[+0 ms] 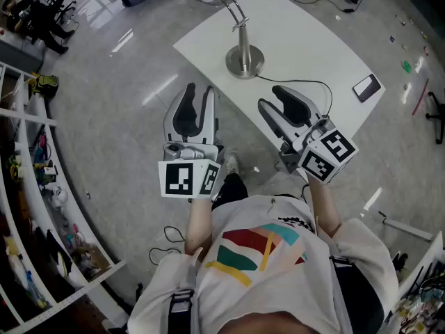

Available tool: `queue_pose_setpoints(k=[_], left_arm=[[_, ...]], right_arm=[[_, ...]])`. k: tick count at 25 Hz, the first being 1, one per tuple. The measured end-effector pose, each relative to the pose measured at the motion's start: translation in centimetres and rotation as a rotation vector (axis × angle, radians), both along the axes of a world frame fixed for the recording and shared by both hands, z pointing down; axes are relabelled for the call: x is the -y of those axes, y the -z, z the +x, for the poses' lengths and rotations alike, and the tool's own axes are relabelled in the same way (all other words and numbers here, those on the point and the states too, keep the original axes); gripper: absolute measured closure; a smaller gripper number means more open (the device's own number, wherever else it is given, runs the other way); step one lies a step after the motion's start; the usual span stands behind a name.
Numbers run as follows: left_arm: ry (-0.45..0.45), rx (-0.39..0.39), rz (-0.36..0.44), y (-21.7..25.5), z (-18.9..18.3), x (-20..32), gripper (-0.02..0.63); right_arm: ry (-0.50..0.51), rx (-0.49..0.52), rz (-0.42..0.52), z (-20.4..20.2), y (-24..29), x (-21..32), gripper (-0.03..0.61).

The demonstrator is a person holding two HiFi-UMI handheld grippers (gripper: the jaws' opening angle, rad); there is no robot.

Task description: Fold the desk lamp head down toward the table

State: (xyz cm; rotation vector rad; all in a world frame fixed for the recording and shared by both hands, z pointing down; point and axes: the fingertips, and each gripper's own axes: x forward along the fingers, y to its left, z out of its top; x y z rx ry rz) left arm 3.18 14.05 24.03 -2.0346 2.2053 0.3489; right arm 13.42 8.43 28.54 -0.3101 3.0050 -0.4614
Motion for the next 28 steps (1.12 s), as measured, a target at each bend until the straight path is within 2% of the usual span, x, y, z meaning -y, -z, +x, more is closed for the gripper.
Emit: queue_pose_setpoints(k=[5,10,16,20,22,24,28], left_arm=[[-0.069,0.031,-0.026,0.4,-8.3,5.3,0.442],[-0.119,0.098,-0.010,1.1,-13.5,12.2,0.442],[-0.169,0.160,-0.006,1.8,-13.9,20.3,0.442],[-0.153,0.193,-0.027,1.9,-14.8,25.1,0.442],[-0.150,0.222,-0.036,2.0,-14.9,26.8,0.442],[-0.148,0.257,-0.049,1.8,-15.3,28.2,0.442],[-0.178,0.276,-0.089,0.4,-16.9,29.6,0.442]], right_arm=[[-0.074,-0.017,0.024,-7.8,0.6,4.5,0.388],[-0.127,-0.122,0.062,-12.6,-0.3,9.9,0.388],[-0.143,-0.127,0.081,-13.5,0.6,16.3,0.390],[-0.073,-0.077,0.080,-14.9,1.7,20.4,0.395],[-0.056,-0.091,0.106,-15.4,2.0,22.1,0.440],[-0.047,-0.113,0.126,-16.3,1.7,23.4,0.442],[-0.047,-0.189,0.112,-18.4,-0.2,24.6,0.440]])
